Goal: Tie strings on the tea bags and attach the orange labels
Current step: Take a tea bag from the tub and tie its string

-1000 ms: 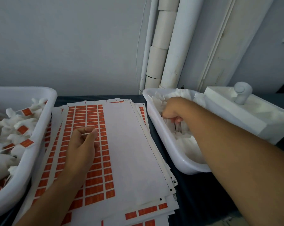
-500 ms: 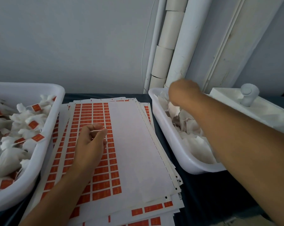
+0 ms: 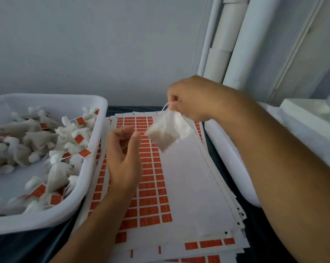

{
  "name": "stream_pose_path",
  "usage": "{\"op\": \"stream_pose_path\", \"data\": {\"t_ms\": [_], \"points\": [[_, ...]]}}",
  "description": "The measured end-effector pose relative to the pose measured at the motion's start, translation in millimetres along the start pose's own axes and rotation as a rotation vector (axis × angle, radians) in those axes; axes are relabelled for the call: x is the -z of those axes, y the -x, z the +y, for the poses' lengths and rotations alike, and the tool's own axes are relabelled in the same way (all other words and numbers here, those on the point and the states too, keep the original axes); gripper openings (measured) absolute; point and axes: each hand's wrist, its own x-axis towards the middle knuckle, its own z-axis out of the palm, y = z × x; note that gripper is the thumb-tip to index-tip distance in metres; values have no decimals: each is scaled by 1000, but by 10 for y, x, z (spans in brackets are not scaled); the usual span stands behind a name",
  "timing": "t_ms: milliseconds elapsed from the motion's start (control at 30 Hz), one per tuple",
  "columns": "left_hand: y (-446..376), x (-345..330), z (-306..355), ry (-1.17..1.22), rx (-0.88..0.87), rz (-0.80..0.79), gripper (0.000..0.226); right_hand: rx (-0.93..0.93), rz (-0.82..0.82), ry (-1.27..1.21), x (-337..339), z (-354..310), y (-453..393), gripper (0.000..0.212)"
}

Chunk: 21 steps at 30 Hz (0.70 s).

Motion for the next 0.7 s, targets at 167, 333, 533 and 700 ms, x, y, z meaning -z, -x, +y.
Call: {"op": "stream_pose_path", "data": {"t_ms": [167, 333, 533, 700], "points": [[-78, 129, -83, -46, -107, -260, 46, 164, -149, -202, -496, -281, -24, 9], [-52, 40, -199, -201, 11, -494, 29, 169, -117, -365, -795, -257, -37, 10], [-48, 29, -235, -216, 35, -482, 7, 75, 123, -734, -1121, -172, 7, 12], [-58, 41, -237, -235, 52, -523, 15, -28, 194, -1032, -1401, -176, 28, 11]]}}
